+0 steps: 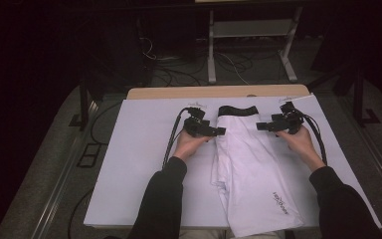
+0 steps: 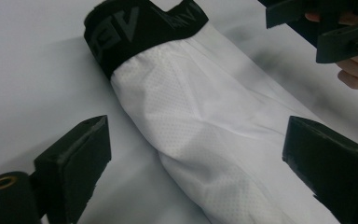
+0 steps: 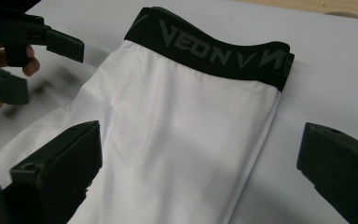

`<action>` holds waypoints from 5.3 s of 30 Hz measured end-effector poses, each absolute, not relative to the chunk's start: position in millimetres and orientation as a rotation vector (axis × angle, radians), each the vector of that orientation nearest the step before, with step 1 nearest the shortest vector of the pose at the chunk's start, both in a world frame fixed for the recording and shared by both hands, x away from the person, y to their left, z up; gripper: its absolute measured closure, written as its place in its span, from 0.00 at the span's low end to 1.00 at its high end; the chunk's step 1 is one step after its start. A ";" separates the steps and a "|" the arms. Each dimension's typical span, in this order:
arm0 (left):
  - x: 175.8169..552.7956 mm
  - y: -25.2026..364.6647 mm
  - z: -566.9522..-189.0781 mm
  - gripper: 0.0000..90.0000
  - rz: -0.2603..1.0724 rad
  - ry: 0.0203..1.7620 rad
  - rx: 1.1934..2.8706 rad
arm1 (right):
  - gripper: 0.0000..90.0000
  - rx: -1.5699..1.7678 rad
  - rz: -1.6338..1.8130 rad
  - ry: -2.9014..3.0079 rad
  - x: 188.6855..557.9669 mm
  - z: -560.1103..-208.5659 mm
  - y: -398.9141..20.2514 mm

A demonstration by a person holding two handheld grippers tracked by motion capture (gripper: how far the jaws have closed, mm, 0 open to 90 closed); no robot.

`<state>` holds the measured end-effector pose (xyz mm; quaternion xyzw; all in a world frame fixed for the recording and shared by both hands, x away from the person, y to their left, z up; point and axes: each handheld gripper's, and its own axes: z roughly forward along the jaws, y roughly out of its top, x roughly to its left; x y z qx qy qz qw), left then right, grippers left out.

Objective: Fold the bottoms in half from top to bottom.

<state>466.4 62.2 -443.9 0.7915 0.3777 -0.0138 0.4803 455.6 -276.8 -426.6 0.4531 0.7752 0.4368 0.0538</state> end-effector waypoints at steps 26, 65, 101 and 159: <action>479.1 59.2 -461.6 0.30 -0.158 1.023 1.906 | 0.34 1.527 1.237 2.435 469.8 -438.8 -283.3; 484.7 51.5 -465.0 0.79 -0.187 0.998 1.946 | 0.97 1.596 1.110 2.411 470.9 -452.5 -278.0; 466.9 58.1 -419.3 0.98 -0.080 0.978 1.948 | 0.98 1.544 1.460 2.314 452.9 -414.4 -292.4; 374.5 53.5 -376.7 0.98 -0.242 0.821 1.953 | 0.98 1.411 1.531 2.328 358.7 -386.4 -303.7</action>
